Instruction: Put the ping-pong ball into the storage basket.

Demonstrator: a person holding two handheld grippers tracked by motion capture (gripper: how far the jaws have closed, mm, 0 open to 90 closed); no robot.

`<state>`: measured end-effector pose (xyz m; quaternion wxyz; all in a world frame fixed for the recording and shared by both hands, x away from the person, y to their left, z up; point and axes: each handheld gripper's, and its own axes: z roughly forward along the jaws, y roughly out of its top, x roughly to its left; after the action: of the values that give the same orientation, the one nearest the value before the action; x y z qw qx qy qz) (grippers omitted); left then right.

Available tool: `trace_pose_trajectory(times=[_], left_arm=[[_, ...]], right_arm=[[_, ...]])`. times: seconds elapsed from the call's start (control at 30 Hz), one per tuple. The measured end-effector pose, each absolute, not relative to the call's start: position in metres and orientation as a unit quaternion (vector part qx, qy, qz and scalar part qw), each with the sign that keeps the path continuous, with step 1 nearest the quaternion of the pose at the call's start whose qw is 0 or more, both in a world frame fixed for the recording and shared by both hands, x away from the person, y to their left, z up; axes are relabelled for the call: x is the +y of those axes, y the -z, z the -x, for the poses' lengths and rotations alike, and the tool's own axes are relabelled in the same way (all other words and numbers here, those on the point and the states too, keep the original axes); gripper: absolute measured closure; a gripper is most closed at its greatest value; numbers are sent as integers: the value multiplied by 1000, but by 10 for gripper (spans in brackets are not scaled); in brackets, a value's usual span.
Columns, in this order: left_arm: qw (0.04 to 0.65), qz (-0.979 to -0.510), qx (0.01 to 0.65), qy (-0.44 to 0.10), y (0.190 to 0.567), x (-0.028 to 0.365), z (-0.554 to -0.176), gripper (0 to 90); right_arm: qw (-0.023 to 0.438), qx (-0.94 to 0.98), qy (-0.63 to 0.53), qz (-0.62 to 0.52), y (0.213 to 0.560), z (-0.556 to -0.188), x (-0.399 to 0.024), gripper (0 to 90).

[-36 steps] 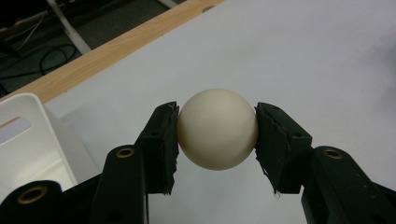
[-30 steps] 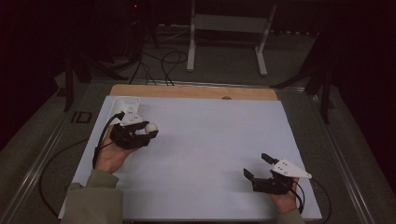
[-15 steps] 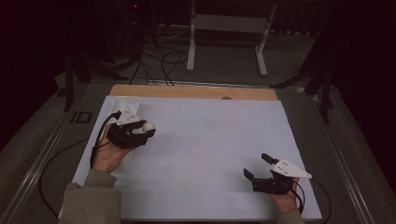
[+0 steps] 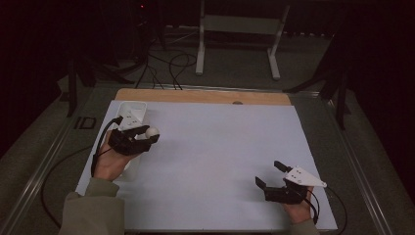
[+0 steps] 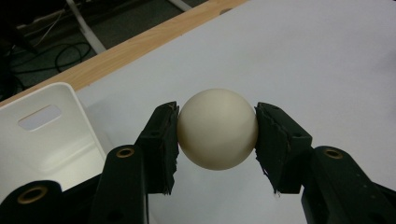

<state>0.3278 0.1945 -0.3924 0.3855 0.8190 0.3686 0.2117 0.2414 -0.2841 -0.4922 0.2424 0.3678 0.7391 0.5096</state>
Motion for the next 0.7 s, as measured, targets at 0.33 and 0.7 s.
trace_pose_trajectory(times=[0.33,0.7], left_arm=[[384,-817,373,-213,392,199,-328,514],[384,-814,378,-216,391,205,-327,514]], right_arm=[[242,739,-510,-368,492,-241,-284,74],[242,738,-510,-369,492,-241,-284,74]])
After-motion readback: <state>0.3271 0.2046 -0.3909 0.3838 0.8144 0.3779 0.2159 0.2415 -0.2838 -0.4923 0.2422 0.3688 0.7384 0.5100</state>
